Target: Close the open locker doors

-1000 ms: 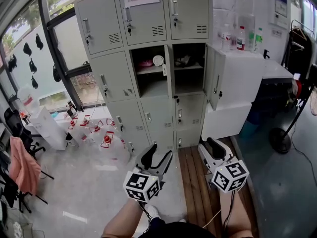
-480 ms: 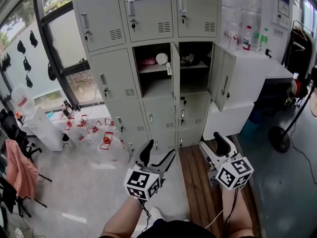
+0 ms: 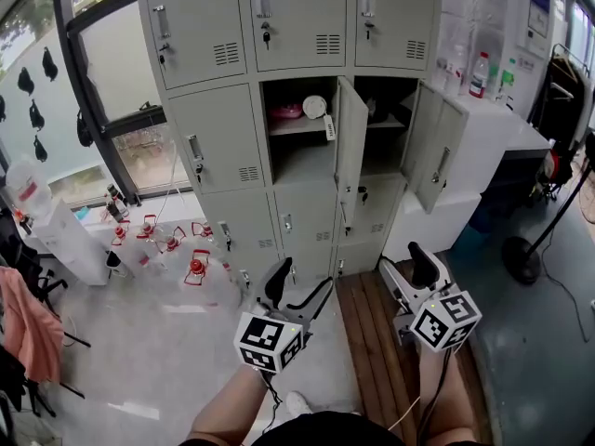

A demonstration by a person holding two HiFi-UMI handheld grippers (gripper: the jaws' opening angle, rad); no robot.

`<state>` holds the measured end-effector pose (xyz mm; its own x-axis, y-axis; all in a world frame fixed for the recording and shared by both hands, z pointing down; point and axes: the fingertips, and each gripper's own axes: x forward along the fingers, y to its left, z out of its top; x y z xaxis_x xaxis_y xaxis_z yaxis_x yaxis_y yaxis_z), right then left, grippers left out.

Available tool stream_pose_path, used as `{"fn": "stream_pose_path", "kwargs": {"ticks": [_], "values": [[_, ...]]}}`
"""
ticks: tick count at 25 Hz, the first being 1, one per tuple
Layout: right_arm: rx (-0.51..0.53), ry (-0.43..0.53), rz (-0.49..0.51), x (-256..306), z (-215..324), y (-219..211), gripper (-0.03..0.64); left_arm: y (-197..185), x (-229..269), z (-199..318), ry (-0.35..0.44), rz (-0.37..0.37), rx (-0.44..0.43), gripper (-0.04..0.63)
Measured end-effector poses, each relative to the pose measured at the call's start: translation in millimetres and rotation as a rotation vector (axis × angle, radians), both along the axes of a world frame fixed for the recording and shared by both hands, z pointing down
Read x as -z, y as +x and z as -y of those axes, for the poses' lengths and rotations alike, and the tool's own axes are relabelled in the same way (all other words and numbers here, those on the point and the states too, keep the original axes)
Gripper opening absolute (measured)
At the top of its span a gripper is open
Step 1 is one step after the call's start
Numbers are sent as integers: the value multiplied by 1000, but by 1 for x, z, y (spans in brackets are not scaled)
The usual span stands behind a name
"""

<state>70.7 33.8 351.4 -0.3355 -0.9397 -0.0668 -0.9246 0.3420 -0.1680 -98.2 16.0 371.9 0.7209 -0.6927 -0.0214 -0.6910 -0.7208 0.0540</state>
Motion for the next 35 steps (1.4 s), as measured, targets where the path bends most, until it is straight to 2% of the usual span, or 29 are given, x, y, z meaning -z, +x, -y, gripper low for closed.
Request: {"fn": "stream_pose_path", "kwargs": {"ticks": [9,17,27,35], "values": [[-41,2,-5,-1,31,-34,311,-37,-7,35,-4,3,-38,357],[-57,5,3,3,47,-44,311,-47,-4,47,3,15,-60,357],[-71,9,16,3,72,-22,311,-26,-4,74,4,8,-75,357],[-54,28,29,11,114,14,311,17,1,113,13,13,-78,357]]}}
